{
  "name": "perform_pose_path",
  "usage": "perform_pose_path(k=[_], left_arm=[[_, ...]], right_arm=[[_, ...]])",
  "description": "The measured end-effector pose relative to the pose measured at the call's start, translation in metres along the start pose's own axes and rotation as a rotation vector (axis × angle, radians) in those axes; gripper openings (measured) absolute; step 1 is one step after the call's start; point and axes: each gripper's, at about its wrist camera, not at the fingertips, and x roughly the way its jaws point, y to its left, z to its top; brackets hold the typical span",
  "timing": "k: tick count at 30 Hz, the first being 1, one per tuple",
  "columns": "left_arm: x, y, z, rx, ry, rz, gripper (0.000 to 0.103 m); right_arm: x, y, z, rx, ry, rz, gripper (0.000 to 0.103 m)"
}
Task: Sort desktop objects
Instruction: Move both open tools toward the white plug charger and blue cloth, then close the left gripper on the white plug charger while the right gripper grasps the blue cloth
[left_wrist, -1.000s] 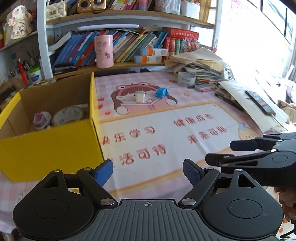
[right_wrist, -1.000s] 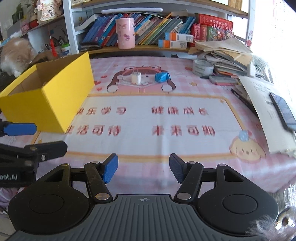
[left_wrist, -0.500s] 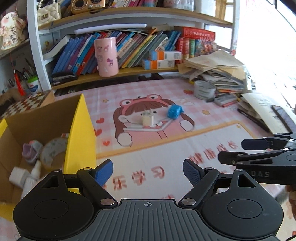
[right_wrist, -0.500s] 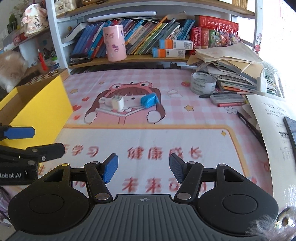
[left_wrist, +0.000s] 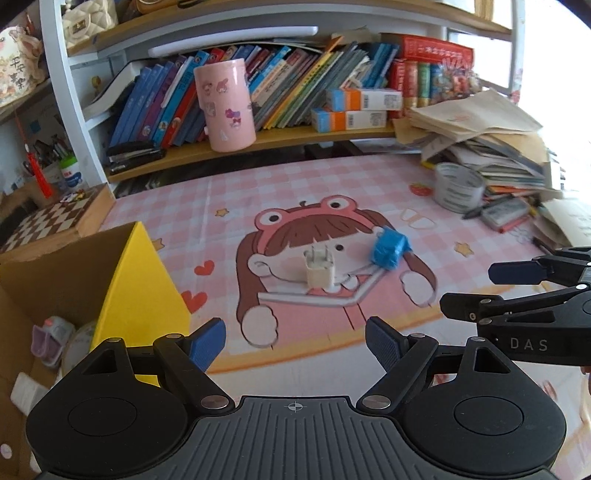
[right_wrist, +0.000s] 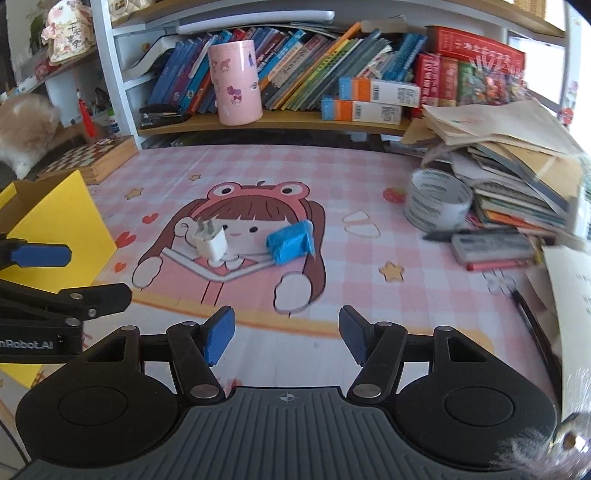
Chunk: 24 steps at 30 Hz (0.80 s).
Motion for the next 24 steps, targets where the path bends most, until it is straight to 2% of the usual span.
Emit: perform_pose_path(k=[9, 17, 19, 20, 24], left_arm=[[0.047, -0.004, 0.024, -0.046, 0.028, 0.015, 0.083], [0.087, -0.018, 0.037, -0.02, 0.05, 0.006, 0.067], [0.097, -0.017, 0.037, -0.042, 0.068, 0.001, 0.051], [0.101, -0.016, 0.037, -0.056, 0.075, -0.002, 0.048], [0.111, -0.013, 0.034, -0.07, 0.088, -0.034, 0.024]], right_arm=[[0.05, -0.014, 0.026, -0.062, 0.016, 0.028, 0.06], [0.071, -0.034, 0.037, -0.06, 0.041, 0.01, 0.06], [0.073, -0.035, 0.037, -0.07, 0.043, 0.011, 0.06], [0.075, -0.036, 0.037, -0.073, 0.045, 0.015, 0.06], [0.081, -0.033, 0.039, -0.082, 0.052, 0.029, 0.06]])
